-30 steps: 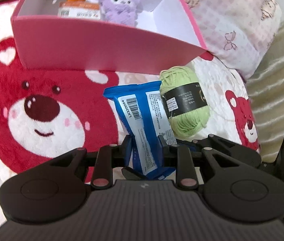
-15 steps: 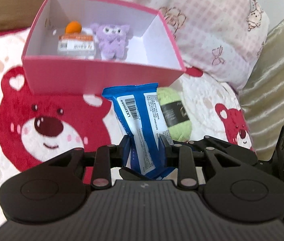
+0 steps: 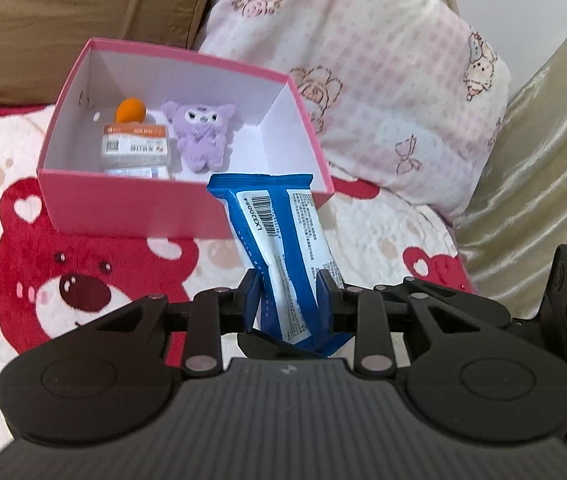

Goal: Organize objects
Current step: 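Lift the snack packet with the left gripper over the pink box, then lower the snack packet into the pink box beside the plush doll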

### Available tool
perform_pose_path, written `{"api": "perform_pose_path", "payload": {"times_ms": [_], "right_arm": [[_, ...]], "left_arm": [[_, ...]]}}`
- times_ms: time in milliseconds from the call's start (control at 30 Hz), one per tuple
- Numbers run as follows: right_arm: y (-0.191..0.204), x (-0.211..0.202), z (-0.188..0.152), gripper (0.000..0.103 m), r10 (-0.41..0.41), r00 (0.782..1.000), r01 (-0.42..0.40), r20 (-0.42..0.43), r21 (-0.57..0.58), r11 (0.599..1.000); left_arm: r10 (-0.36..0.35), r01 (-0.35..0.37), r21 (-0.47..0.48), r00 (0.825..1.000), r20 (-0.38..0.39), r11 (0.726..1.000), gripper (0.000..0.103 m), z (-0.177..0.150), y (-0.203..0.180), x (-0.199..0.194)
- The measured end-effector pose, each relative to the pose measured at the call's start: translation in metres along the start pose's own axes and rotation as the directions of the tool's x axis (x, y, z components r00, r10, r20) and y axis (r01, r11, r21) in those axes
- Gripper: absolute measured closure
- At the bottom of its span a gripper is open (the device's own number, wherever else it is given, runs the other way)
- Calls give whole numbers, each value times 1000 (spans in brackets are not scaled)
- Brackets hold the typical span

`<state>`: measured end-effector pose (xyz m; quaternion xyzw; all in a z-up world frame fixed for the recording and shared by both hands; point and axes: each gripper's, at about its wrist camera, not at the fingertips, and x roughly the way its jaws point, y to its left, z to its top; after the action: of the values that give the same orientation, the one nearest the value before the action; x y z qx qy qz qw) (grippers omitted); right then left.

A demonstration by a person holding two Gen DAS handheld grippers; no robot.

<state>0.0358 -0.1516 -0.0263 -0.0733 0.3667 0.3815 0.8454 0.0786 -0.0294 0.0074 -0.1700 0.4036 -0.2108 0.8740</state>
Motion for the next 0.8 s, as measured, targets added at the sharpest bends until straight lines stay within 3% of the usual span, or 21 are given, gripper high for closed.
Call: {"api": "perform_pose_path", "payload": {"times_ms": [467, 700, 800], "right_arm": [[-13, -12, 54, 29, -9, 996, 14, 90, -50, 999], [-18, -9, 87, 28, -55, 991, 71, 122, -124, 990], [-26, -1, 105, 28, -45, 994, 59, 104, -131, 990]], "left_arm": [[-32, 32, -5, 994, 101, 999, 76, 60, -11, -2], [7, -10, 20, 993, 120, 1000, 76, 98, -19, 14], [21, -22, 5, 993, 119, 1000, 76, 113, -14, 27]]}}
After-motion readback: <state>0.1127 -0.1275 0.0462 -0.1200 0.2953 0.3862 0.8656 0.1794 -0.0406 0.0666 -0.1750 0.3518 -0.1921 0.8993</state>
